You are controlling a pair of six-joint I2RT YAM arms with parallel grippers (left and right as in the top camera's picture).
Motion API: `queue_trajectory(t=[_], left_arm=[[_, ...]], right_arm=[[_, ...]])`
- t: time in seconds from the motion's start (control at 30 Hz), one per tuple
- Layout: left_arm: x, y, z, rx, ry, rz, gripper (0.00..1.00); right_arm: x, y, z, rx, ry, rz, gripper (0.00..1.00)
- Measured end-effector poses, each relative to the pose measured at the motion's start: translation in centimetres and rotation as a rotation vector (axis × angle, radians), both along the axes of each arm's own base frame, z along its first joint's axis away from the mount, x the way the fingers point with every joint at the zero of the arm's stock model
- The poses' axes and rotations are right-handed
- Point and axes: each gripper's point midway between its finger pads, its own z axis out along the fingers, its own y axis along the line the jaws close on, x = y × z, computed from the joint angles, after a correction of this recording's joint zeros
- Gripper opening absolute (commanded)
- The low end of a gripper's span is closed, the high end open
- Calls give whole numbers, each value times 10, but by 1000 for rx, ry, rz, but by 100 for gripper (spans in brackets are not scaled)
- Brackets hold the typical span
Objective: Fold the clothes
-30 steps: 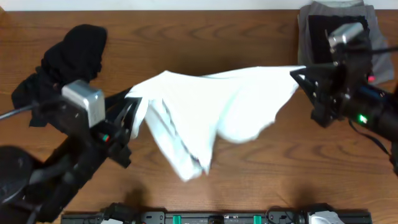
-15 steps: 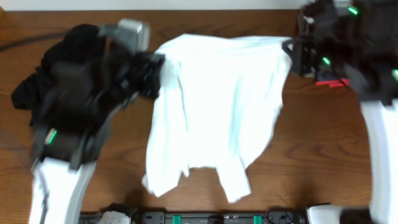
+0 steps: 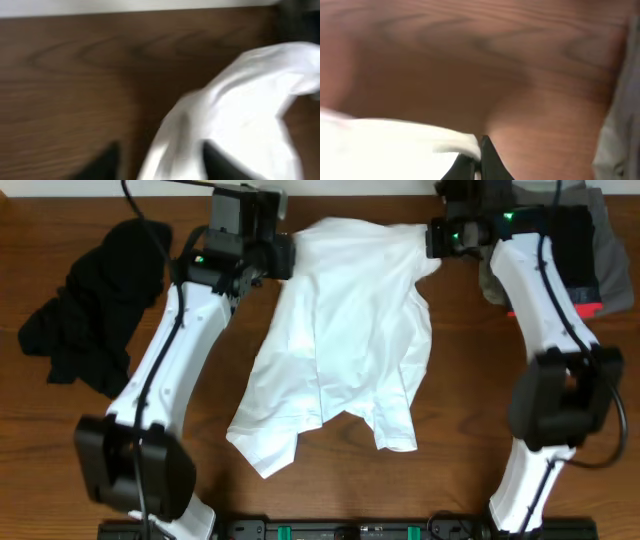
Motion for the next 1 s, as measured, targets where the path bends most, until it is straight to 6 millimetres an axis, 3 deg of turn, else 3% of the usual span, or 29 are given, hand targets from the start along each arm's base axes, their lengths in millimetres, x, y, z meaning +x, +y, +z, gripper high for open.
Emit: queue_trajectory(t=[0.13,0.23,0.33,0.43,0.63,0.73,0.8,0.9,1.0], left_arm=[[-1,28,-18,59,63,76,98],[-20,34,-25,91,138,83,98],[-53,31,-26,108,234,56,99],[-91,18,-19,134,307,-23,98],[-161,-31,-20,245,411,-321,93],[-176,-50,-22,276,407,-427,93],[-183,-59,-25,289,407,-469,85],[-192,-62,-41,304,433,-498,83],[-188,-66,-57,271,452,-437,82]], right_arm=[[11,-32,-37,-28,39,-75,1],[12,-42,-41,-39,44,-97,1],[12,-42,-39,-39,38,-97,1],[10,-41,-41,-40,50,-94,1],[8,-40,-42,-39,60,-92,1],[6,-39,-43,-33,68,-87,1],[5,-38,-43,-28,75,-84,1],[4,-36,-44,-22,79,-80,1],[2,-36,-44,-20,85,-78,1]])
